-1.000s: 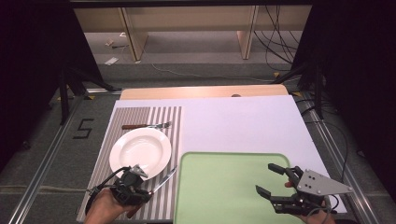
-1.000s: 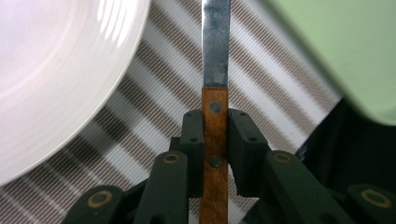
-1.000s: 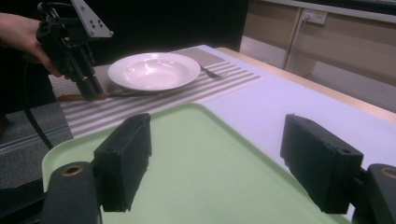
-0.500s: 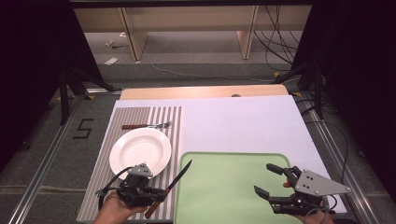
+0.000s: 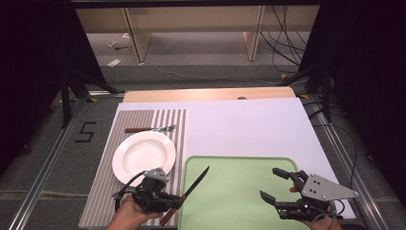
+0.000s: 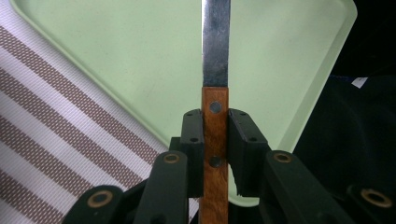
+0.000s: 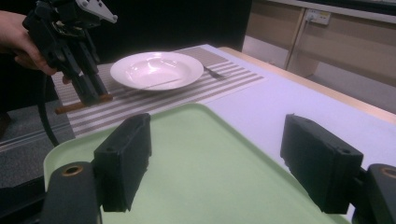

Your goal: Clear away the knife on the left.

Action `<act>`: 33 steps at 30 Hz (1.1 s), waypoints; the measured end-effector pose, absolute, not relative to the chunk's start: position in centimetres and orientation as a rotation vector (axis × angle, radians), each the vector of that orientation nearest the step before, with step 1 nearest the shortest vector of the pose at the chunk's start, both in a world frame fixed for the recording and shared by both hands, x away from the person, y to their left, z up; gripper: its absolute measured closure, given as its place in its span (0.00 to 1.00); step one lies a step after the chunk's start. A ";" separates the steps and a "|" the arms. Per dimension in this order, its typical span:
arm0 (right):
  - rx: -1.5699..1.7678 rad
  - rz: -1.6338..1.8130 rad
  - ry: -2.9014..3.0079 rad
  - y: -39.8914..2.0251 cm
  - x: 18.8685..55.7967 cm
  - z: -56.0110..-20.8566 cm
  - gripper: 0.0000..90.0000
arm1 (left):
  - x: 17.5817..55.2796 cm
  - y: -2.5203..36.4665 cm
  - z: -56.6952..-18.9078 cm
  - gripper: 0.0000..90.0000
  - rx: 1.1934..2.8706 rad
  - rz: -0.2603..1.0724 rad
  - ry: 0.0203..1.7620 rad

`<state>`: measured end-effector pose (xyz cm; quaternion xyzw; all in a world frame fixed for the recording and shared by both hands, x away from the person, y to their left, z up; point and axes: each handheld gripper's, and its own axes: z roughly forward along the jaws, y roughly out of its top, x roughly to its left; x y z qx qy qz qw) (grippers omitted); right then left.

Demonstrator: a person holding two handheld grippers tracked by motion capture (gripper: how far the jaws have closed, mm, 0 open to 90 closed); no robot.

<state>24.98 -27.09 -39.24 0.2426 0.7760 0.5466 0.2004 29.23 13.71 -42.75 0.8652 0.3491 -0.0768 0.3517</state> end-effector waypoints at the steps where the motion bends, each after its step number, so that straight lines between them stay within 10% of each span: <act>1: 0.678 1.527 2.169 -27.1 25.0 -39.2 0.29 | 29.3 13.5 -42.8 0.85 2.244 -0.205 0.905; 33: 0.664 1.523 2.168 -27.1 24.9 -39.2 0.29 | 31.4 6.6 -44.5 0.85 2.374 -0.377 0.874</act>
